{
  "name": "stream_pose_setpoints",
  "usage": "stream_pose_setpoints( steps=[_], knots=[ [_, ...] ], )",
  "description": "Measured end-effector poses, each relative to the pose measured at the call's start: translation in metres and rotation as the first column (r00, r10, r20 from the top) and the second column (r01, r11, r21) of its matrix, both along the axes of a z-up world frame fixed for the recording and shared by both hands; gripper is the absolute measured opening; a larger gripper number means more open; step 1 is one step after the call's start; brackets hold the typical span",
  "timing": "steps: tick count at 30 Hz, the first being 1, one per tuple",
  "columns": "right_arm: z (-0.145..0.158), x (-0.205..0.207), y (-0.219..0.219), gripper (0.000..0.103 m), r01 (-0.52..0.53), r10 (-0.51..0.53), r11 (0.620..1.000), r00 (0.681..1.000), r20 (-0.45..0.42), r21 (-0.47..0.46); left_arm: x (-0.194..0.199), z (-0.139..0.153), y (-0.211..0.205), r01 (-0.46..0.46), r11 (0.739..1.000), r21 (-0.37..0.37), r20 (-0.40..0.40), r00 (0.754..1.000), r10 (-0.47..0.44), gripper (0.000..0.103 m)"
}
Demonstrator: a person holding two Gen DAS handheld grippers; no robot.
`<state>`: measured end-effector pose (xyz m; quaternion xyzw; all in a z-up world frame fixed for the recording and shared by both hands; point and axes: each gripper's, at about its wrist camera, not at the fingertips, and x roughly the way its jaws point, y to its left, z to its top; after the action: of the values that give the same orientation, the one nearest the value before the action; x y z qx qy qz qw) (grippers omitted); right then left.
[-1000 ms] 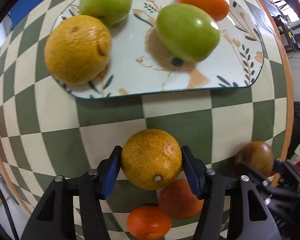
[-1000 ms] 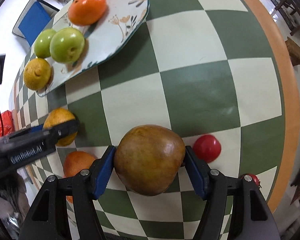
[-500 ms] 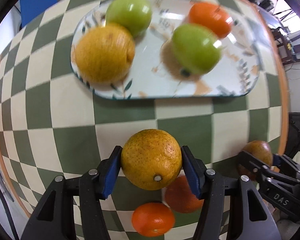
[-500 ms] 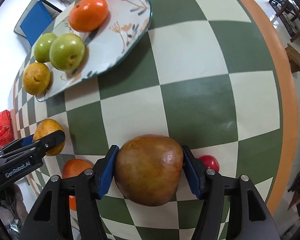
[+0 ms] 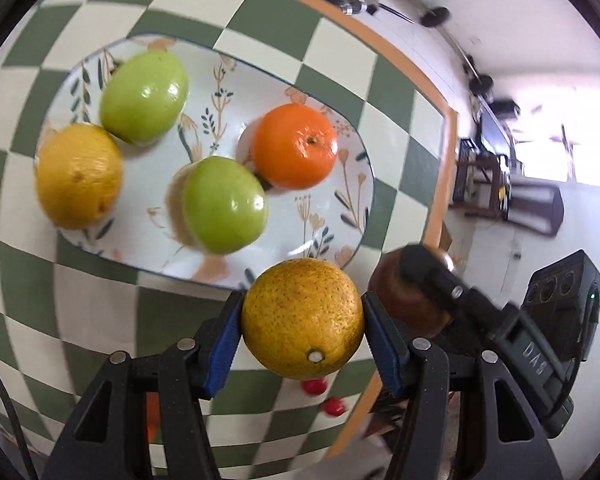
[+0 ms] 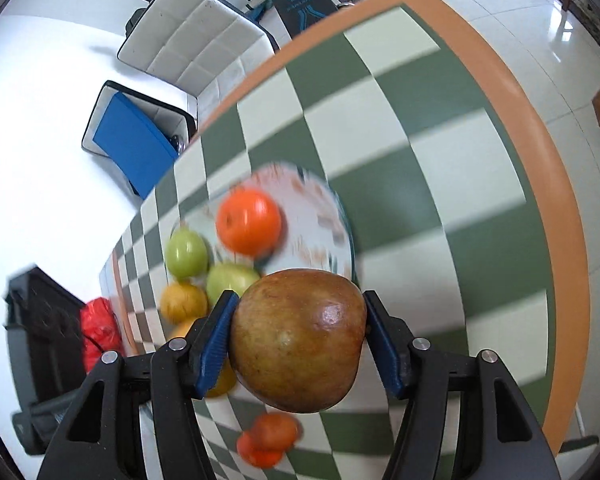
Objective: Organize fruits
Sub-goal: 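Carry both fruits onto the plate and open both tools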
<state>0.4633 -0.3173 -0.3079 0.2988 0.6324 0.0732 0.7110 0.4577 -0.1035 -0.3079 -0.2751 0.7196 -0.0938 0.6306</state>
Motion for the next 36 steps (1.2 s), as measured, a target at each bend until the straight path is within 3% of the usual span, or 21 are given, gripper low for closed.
stream_pose_setpoints(
  steps=[4,11,21,24,26,28,31,33,36],
  knots=[
    [-0.018,0.031,0.000,0.065,-0.011,0.011,1.000,1.000,-0.024,-0.001,0.008,-0.016,-0.005,-0.042,0.999,-0.012,-0.049,0.998,0.042,0.056],
    [-0.044,0.062,0.010,0.065,-0.051,0.051,0.999,0.997,-0.064,-0.001,0.013,-0.026,-0.017,-0.021,1.000,0.012,-0.078,0.997,0.021,0.056],
    [-0.044,0.070,0.013,0.069,-0.078,0.076,0.997,0.994,-0.081,-0.024,0.025,-0.032,-0.020,-0.010,0.997,0.070,-0.073,0.997,0.015,0.057],
    [-0.043,0.072,0.010,0.071,-0.067,0.067,0.998,0.995,-0.075,-0.010,0.023,-0.031,-0.016,-0.009,0.995,0.095,-0.061,0.998,0.015,0.065],
    [-0.039,0.072,0.010,0.074,-0.073,0.071,0.997,0.995,-0.068,-0.024,0.022,-0.028,-0.013,-0.012,0.995,0.100,-0.041,0.999,0.016,0.083],
    [-0.036,0.071,0.010,0.078,-0.078,0.076,0.996,0.995,-0.066,-0.036,0.021,-0.023,-0.010,-0.002,0.994,0.108,-0.028,1.000,0.005,0.091],
    [-0.031,0.068,0.010,0.083,-0.089,0.085,0.994,0.994,-0.065,-0.062,0.017,-0.014,-0.005,0.020,0.990,0.137,-0.006,1.000,-0.020,0.094],
    [-0.026,0.064,0.010,0.089,-0.098,0.092,0.990,0.994,-0.056,-0.099,0.013,-0.007,-0.002,0.038,0.983,0.178,0.020,0.999,-0.042,0.095],
    [-0.017,0.056,0.012,0.091,-0.120,0.115,0.979,0.993,-0.038,-0.167,0.008,0.003,0.009,0.061,0.965,0.256,0.070,0.994,-0.082,0.095]
  ],
)
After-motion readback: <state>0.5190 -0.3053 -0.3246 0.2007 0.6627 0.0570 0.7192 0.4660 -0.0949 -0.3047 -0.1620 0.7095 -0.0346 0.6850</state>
